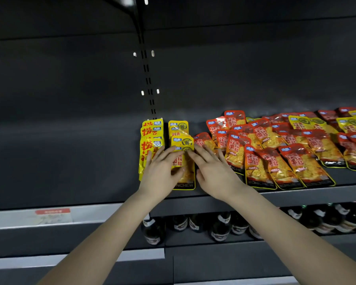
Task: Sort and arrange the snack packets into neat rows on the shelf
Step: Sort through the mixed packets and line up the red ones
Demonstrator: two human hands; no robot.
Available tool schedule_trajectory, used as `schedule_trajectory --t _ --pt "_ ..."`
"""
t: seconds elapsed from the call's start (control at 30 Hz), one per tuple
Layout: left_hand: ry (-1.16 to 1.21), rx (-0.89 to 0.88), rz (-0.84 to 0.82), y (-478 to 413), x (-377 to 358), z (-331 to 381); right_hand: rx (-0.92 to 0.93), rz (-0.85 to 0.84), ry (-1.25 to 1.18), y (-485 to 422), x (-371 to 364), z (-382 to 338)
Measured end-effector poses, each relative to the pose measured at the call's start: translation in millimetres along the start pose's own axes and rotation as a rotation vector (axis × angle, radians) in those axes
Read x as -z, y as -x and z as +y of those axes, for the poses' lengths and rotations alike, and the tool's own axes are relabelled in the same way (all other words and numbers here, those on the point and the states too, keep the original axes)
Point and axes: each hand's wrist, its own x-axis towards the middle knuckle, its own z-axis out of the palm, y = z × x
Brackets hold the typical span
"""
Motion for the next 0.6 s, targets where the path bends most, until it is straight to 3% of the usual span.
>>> schedule_trajectory --t 0.23,0.6 --pt "0.050 -0.095 0.097 -24 -2 31 -0.058 0.026 0.004 12 12 25" --pt "0.094 -0.187 0.010 -74 -38 116 -0.177 0.062 0.025 44 49 113"
